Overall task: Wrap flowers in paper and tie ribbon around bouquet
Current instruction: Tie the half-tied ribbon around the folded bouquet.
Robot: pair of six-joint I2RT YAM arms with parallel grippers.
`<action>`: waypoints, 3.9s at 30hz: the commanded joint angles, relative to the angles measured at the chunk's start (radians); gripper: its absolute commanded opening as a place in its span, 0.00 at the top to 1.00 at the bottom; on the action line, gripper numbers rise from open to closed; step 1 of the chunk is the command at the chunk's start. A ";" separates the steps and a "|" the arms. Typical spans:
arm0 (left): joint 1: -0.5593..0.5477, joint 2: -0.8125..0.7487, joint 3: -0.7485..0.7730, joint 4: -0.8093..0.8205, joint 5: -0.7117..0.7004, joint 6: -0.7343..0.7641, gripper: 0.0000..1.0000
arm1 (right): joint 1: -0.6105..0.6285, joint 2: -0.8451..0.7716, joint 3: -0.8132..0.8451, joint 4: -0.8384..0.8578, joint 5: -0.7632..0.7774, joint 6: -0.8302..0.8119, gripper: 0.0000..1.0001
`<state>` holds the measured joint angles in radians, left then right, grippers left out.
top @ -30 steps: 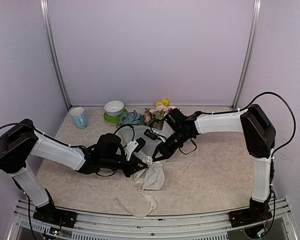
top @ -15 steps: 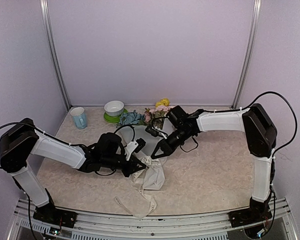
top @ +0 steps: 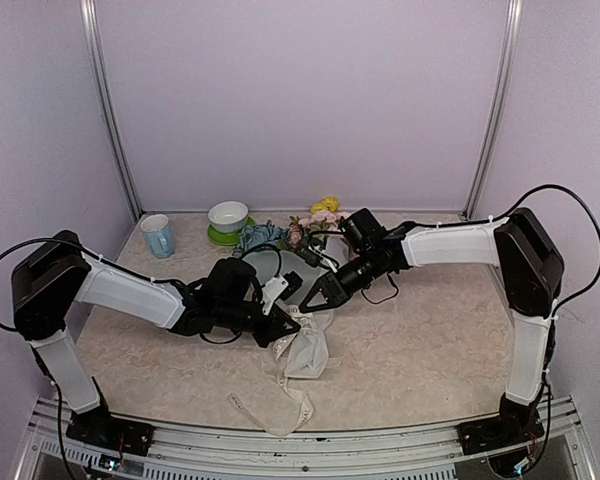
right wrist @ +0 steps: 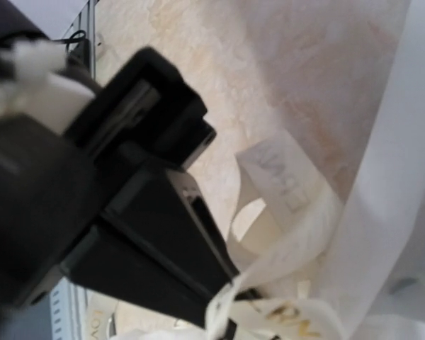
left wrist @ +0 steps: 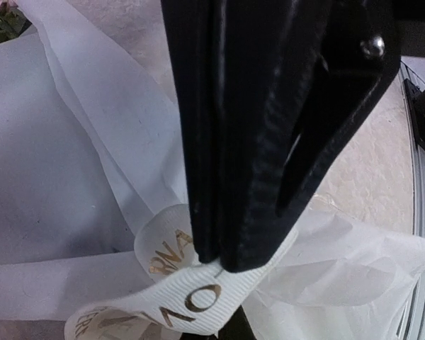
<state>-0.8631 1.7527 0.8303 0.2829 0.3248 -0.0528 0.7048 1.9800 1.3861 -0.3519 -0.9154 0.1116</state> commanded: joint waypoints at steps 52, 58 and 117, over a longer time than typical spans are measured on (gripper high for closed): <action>0.007 0.070 0.047 0.085 -0.063 -0.011 0.84 | -0.017 0.080 0.034 0.036 0.000 0.112 1.00; -0.013 -0.053 -0.002 0.045 -0.075 0.064 0.45 | -0.038 0.059 0.011 0.034 0.057 0.105 1.00; 0.253 -0.049 -0.167 0.025 -0.007 -0.166 1.00 | -0.113 -0.083 -0.174 0.052 0.151 0.128 1.00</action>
<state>-0.6144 1.7065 0.6296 0.3527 0.3466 -0.2401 0.6029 1.9228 1.2633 -0.3031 -0.7662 0.2340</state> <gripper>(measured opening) 0.006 0.003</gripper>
